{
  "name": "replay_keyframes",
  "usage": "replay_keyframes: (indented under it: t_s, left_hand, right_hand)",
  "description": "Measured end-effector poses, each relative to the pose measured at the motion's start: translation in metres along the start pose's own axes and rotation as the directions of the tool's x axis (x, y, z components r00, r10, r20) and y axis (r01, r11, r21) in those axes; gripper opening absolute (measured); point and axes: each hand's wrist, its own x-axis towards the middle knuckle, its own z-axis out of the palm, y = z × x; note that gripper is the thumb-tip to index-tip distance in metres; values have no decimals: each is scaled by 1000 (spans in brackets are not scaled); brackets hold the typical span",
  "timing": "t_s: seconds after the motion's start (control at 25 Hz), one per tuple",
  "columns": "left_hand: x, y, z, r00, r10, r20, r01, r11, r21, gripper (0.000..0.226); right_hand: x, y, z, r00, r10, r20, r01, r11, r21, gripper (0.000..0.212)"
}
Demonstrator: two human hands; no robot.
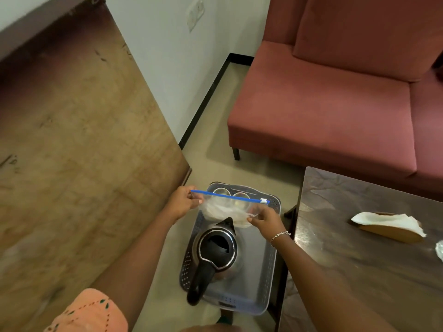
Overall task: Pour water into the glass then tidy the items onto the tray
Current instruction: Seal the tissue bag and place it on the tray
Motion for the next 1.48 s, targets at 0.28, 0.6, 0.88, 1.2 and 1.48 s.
replay_keyframes:
  t_s: [0.28, 0.6, 0.88, 1.2, 1.48]
  left_hand:
    - [9, -19, -4, 1000, -23, 18, 19, 983, 180, 16]
    - [-2, -35, 2, 997, 12, -71, 5, 972, 235, 11]
    - [-49, -27, 21, 910, 205, -361, -55, 921, 385, 57]
    - [-120, 27, 118, 721, 659, -215, -241, 529, 813, 58]
    - [-129, 50, 194, 755, 619, -217, -212, 543, 812, 58]
  right_hand:
    - [12, 9, 11, 986, 150, 79, -142, 985, -100, 40]
    - [9, 15, 18, 975, 179, 129, -140, 953, -268, 28]
    - [-25, 37, -24, 1000, -21, -4, 17, 905, -424, 54]
    - [-99, 72, -105, 951, -244, -192, 69, 767, -638, 58]
    - [-161, 135, -176, 949, -198, -244, -18, 741, -671, 62]
